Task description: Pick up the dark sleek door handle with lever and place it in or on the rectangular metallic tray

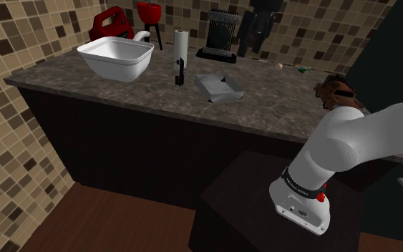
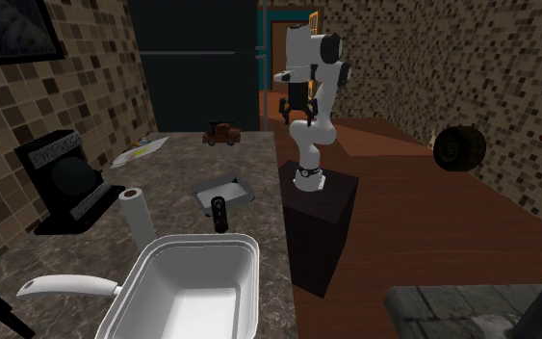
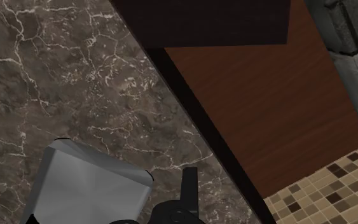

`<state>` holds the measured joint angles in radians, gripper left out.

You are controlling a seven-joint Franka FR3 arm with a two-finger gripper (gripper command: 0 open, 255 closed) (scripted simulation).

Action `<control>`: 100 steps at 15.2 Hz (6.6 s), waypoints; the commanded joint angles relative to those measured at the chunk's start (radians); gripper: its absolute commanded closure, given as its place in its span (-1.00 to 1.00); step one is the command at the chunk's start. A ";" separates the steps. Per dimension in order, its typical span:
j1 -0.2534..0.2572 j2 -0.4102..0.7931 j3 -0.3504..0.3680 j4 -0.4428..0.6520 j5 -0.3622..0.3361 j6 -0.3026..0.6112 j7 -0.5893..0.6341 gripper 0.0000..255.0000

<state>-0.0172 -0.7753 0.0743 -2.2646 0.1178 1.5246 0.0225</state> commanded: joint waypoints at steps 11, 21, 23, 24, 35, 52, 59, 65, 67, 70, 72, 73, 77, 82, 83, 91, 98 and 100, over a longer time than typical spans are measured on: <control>-0.029 0.324 -0.028 0.098 -0.057 0.230 -0.082 -1.00; -0.051 0.683 -0.049 0.329 -0.100 0.367 -0.140 -1.00; -0.054 0.757 -0.053 0.392 -0.107 0.380 -0.150 -1.00; -0.056 0.795 -0.054 0.426 -0.110 0.385 -0.154 -1.00; -0.068 1.131 -0.065 0.757 -0.135 0.399 -0.190 -1.00; -0.068 1.149 -0.066 0.709 -0.135 0.465 -0.189 1.00; -0.068 1.146 -0.066 0.718 -0.135 0.453 -0.190 1.00; -0.068 1.135 -0.066 0.783 -0.135 0.378 -0.191 1.00; -0.068 1.133 -0.066 0.808 -0.134 0.352 -0.191 1.00; -0.068 1.133 -0.066 0.847 -0.134 0.312 -0.192 1.00; -0.068 1.134 -0.065 0.875 -0.134 0.284 -0.192 1.00; -0.068 1.134 -0.065 0.890 -0.134 0.270 -0.192 1.00; -0.067 1.141 -0.065 0.953 -0.134 0.213 -0.193 1.00; -0.078 1.114 -0.069 0.971 -0.131 0.169 -0.208 1.00; -0.088 1.079 -0.074 0.926 -0.129 0.179 -0.222 1.00; -0.166 0.840 -0.124 0.657 -0.118 0.210 -0.351 1.00; -0.217 0.705 -0.175 0.520 -0.122 0.212 -0.453 1.00; -0.217 0.702 -0.175 0.489 -0.122 0.240 -0.453 1.00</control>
<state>-0.2334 -0.0690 -0.1005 -1.7587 -0.0040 1.7522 -0.4287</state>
